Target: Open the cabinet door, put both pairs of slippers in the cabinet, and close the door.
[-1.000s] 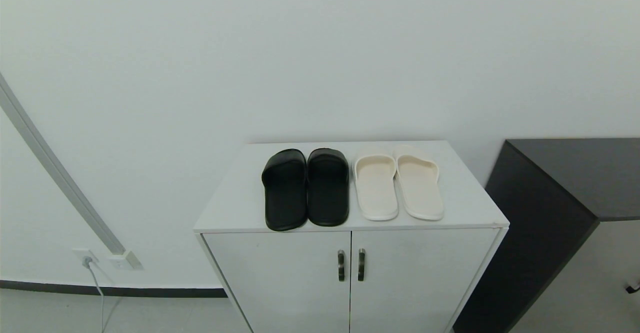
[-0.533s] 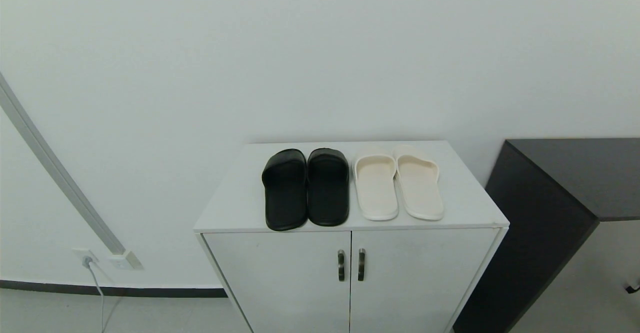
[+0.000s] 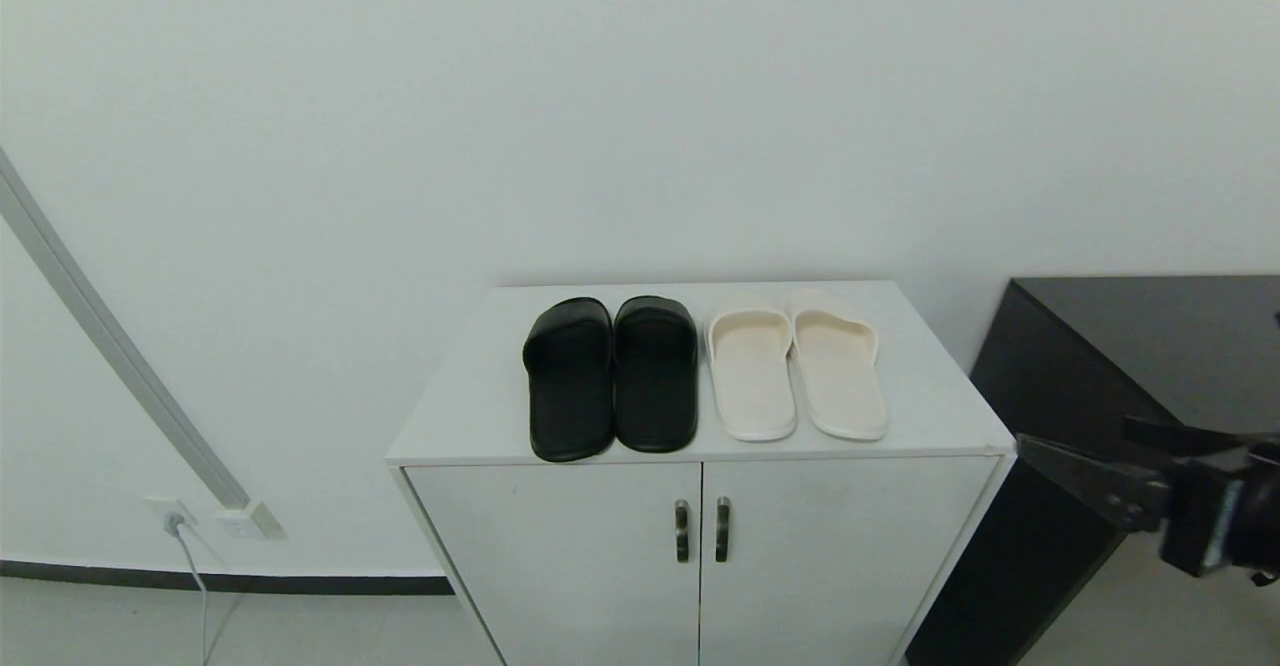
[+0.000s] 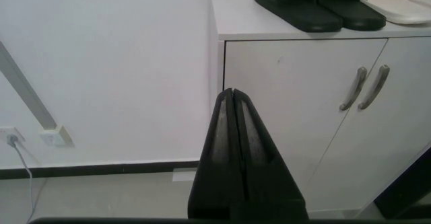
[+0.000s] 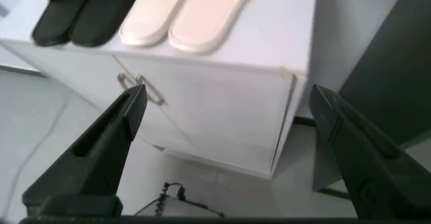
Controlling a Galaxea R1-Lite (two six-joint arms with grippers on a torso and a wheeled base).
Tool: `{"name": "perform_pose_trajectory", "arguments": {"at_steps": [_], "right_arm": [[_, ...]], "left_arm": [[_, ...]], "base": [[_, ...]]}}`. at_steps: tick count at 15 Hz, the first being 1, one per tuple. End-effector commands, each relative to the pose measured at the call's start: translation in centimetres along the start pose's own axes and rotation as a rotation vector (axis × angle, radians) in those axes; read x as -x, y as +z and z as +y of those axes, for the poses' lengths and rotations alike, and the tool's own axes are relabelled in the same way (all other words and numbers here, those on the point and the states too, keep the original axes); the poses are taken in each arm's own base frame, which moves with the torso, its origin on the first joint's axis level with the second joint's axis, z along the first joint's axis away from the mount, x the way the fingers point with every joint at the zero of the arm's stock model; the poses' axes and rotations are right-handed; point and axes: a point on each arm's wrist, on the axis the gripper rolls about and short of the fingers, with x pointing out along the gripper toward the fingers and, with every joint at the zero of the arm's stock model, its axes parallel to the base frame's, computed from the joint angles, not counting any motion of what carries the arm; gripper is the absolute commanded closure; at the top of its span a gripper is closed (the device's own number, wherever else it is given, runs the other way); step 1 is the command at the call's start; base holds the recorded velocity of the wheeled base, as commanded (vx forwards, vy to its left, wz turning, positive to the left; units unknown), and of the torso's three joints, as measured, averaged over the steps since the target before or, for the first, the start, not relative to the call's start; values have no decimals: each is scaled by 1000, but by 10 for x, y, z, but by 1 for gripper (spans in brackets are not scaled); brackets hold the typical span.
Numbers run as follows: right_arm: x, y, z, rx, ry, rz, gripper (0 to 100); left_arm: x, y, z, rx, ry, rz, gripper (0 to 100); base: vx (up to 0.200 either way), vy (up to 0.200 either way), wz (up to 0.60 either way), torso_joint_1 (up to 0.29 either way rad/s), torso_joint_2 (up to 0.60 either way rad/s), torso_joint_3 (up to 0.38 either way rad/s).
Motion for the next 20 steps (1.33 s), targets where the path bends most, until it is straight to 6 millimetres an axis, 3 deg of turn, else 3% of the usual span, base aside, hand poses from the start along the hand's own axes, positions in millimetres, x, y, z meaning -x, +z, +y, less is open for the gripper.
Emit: {"name": "perform_pose_trajectory", "arguments": {"at_steps": [1, 6, 12, 16, 20], "right_arm": [[-46, 8, 44, 16, 11, 19, 0], [-91, 3, 73, 18, -60, -24, 0], [-131, 8, 95, 20, -107, -55, 0], [-155, 13, 100, 41, -133, -68, 0], [-178, 3, 103, 52, -154, -43, 0]], "left_arm": [[0, 0, 0, -1, 0, 1, 100], [0, 0, 0, 1, 0, 1, 100], [0, 0, 0, 1, -1, 2, 100], [0, 0, 0, 1, -1, 2, 100], [0, 0, 0, 1, -1, 1, 100]], "base": [[0, 0, 0, 0, 0, 0], [0, 0, 0, 0, 0, 0], [0, 0, 0, 0, 0, 0], [0, 0, 0, 0, 0, 0], [0, 0, 0, 0, 0, 0]]}}
